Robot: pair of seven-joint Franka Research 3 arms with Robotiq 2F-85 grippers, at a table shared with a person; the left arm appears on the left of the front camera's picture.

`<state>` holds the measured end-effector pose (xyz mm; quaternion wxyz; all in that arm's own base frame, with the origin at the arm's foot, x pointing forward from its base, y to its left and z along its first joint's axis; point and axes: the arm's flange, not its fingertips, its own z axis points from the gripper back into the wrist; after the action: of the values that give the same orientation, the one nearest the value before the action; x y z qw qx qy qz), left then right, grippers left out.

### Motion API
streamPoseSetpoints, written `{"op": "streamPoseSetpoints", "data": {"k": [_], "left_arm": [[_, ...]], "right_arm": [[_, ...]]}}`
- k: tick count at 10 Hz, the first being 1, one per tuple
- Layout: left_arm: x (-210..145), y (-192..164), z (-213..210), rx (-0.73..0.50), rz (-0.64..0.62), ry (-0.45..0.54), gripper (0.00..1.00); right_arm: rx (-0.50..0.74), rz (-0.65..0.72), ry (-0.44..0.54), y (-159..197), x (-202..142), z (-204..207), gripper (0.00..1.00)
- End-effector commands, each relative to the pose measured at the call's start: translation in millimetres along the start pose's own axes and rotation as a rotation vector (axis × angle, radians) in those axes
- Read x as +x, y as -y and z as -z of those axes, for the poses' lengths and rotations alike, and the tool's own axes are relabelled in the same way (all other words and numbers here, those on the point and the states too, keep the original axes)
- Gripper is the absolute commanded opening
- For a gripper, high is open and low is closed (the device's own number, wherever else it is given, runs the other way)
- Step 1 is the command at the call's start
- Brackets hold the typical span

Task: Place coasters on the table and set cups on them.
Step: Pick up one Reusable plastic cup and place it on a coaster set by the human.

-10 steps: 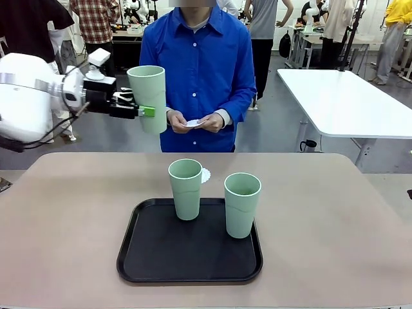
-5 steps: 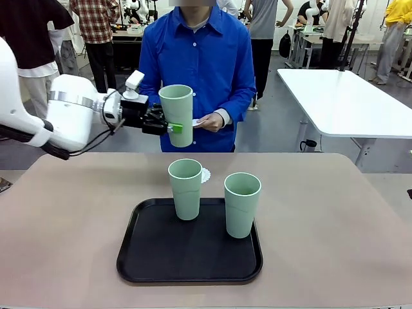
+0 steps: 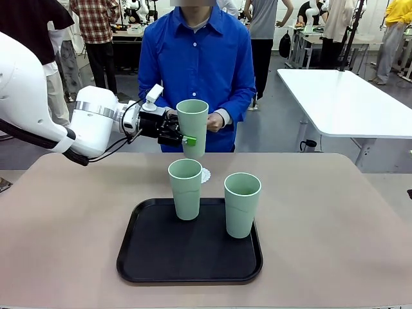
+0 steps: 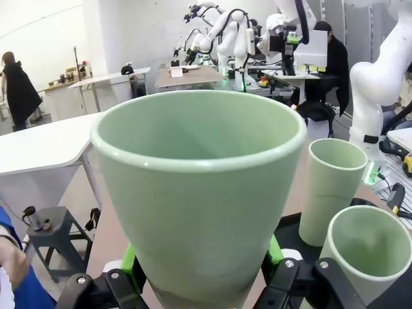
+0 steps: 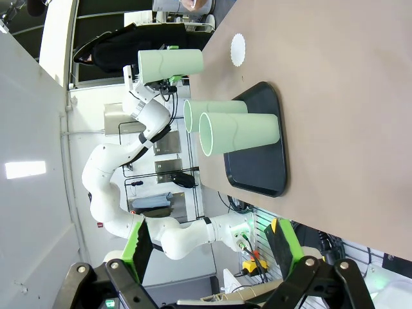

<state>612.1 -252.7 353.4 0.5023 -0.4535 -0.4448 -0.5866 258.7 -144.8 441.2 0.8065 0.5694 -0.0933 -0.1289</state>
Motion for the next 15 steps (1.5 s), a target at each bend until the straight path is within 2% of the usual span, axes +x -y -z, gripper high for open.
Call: {"op": "streamPoseSetpoints", "data": {"k": [1, 5, 6, 7, 10, 15], "left_arm": [[4, 4, 0, -0.015, 0.007, 0.011, 0.85], [0, 0, 0, -0.003, -0.001, 0.002, 0.85], [-16, -9, 2, -0.001, 0.022, 0.037, 0.85], [-26, -11, 4, -0.026, 0.040, 0.032, 0.85], [-41, -17, 10, -0.057, 0.062, 0.058, 0.85], [-63, -24, 24, -0.072, 0.020, 0.037, 0.85]], "right_arm": [[0.018, -0.002, 0.003, 0, 2, 0, 1.00], [0.018, -0.002, 0.003, 0, 2, 0, 1.00], [0.018, -0.002, 0.003, 0, 2, 0, 1.00], [0.018, -0.002, 0.003, 0, 2, 0, 1.00], [0.018, -0.002, 0.003, 0, 2, 0, 1.00], [0.018, -0.002, 0.003, 0, 2, 0, 1.00]]}}
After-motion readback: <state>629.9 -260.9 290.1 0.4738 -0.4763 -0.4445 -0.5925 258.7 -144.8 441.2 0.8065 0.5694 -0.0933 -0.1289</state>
